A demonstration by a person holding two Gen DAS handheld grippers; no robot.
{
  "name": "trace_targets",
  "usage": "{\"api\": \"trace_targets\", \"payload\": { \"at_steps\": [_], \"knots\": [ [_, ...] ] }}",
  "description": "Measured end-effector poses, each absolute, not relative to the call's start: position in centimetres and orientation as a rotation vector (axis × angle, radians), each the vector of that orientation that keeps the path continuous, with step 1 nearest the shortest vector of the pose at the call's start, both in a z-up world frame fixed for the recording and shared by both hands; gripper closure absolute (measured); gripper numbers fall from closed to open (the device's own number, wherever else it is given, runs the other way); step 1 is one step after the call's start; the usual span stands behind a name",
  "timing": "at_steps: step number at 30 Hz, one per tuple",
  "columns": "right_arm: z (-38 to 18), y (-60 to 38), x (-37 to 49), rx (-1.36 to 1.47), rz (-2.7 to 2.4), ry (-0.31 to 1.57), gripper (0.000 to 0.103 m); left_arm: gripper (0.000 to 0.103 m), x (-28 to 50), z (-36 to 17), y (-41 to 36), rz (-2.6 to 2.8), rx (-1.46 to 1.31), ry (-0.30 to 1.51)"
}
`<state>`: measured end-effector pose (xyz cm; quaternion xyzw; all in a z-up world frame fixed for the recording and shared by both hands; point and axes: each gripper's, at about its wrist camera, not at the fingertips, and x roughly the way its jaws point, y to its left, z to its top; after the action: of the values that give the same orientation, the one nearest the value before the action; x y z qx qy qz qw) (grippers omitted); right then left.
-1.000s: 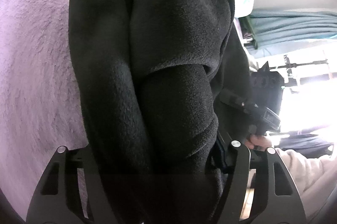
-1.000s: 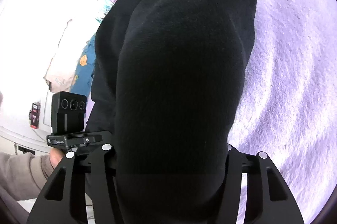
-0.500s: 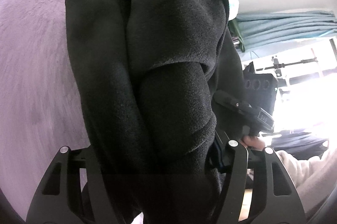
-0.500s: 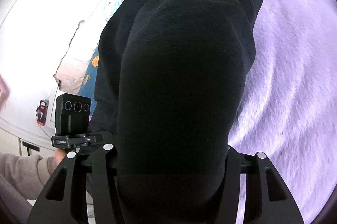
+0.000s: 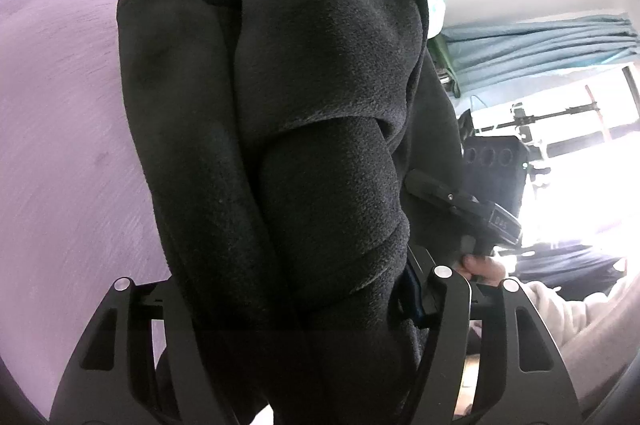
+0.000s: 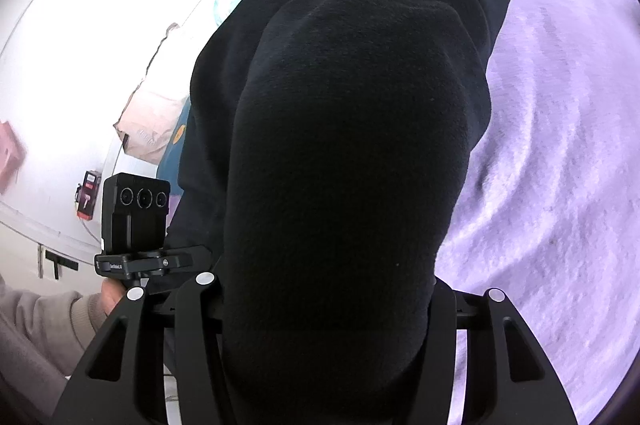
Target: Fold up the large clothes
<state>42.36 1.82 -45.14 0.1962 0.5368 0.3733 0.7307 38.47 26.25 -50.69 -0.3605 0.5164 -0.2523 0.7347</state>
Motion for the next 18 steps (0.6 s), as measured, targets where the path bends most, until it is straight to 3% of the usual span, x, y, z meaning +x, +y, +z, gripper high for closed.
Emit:
{"api": "trace_targets", "payload": {
  "at_steps": [18],
  "knots": [
    [-44.7,1.8,41.8,0.378,0.909,1.194,0.051,0.042,34.1,-48.8,28.9,-0.478,-0.83,1.08]
  ]
}}
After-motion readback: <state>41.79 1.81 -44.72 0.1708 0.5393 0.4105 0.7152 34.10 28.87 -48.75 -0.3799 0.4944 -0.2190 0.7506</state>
